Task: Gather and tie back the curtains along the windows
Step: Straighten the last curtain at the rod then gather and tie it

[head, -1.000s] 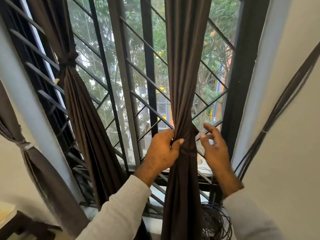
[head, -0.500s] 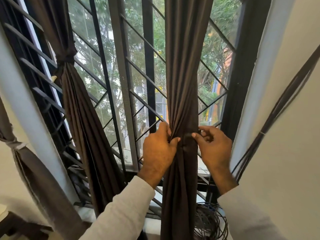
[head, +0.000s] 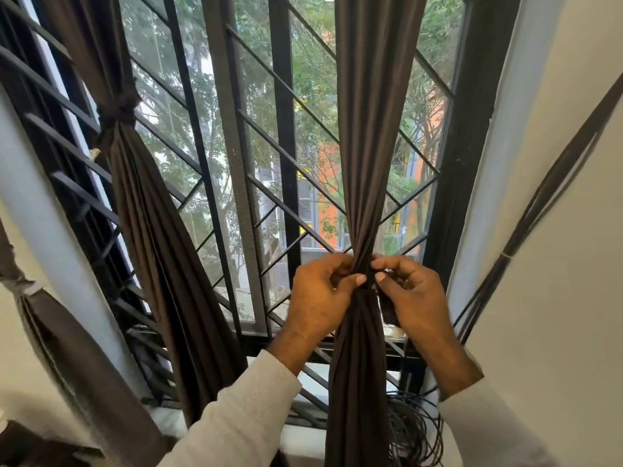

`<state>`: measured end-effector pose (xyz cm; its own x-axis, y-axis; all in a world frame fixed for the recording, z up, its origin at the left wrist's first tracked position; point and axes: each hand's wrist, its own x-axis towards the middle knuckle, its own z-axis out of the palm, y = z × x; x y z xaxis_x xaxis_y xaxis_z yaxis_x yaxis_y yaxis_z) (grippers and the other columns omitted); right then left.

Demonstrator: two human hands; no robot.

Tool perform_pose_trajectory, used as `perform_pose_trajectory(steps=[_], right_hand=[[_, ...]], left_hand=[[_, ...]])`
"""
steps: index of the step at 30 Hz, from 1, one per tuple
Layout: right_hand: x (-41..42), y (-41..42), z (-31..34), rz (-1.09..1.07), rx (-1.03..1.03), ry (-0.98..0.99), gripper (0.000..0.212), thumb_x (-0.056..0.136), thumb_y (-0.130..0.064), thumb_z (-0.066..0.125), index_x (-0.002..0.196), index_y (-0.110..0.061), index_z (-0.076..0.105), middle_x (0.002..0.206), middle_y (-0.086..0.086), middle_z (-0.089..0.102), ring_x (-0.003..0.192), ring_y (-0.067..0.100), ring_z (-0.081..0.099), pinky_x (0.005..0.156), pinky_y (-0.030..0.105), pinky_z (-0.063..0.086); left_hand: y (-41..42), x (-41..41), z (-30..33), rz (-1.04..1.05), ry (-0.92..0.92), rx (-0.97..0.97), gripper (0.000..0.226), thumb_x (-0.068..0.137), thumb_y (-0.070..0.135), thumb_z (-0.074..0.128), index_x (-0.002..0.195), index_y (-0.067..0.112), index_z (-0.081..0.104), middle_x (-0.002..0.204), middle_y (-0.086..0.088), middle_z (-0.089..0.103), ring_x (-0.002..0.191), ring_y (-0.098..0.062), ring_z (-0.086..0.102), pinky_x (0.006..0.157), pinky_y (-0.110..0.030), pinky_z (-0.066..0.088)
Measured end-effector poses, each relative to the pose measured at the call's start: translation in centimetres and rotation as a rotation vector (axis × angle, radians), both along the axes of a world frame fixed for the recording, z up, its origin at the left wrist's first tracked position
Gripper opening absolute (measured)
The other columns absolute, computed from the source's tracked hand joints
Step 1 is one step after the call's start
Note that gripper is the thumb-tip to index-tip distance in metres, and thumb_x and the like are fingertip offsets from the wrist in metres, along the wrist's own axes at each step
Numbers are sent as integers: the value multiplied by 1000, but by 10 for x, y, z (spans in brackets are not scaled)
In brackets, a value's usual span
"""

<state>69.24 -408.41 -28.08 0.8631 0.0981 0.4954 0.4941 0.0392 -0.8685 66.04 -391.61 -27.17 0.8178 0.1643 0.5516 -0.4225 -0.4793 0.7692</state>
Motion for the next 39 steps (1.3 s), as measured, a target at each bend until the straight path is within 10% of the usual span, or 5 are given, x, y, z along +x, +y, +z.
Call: perform_pose_trajectory(steps=[12, 19, 28, 35, 39], right_hand=[[5, -6, 11, 12, 38, 25, 32, 83, -5, 86, 109, -6, 67, 99, 7, 81, 95, 30, 79, 94, 59, 60], [-9, 0, 11, -63, -35, -40, 24, 84, -10, 87, 99, -15, 70, 87, -3, 80, 84, 17, 79, 80, 36, 64], [-36, -15, 0, 90, -3, -95, 36, 95, 3, 70, 117, -25, 74, 108, -6, 80, 103, 9, 75, 88, 18, 57], [-33, -25, -14, 56, -97, -209, 36, 100, 11, 59, 118, -15, 74, 105, 0, 76, 101, 20, 75, 90, 29, 61], [-31, -33, -12, -3, -253, -405, 26, 87, 8, 78, 100, -14, 82, 103, -5, 77, 100, 20, 75, 90, 31, 60]], left_hand=[[13, -7, -3, 90, -92, -138, 17, 101, 4, 67, 105, 16, 79, 91, 7, 80, 75, -12, 77, 66, -24, 59], [6, -1, -4, -36, -85, -30, 12, 91, 19, 79, 95, 21, 68, 94, 10, 75, 92, -11, 74, 85, -44, 62], [1, 2, -4, -91, -97, -3, 1, 89, 21, 72, 89, 20, 72, 82, 3, 73, 74, -23, 70, 69, -37, 59], [12, 5, 6, -135, -6, 76, 30, 92, 0, 73, 79, 27, 75, 68, 18, 69, 65, -1, 64, 68, -24, 55], [30, 1, 16, -371, 45, 162, 23, 96, -13, 64, 104, 1, 80, 94, -5, 79, 87, -20, 77, 82, -38, 64]])
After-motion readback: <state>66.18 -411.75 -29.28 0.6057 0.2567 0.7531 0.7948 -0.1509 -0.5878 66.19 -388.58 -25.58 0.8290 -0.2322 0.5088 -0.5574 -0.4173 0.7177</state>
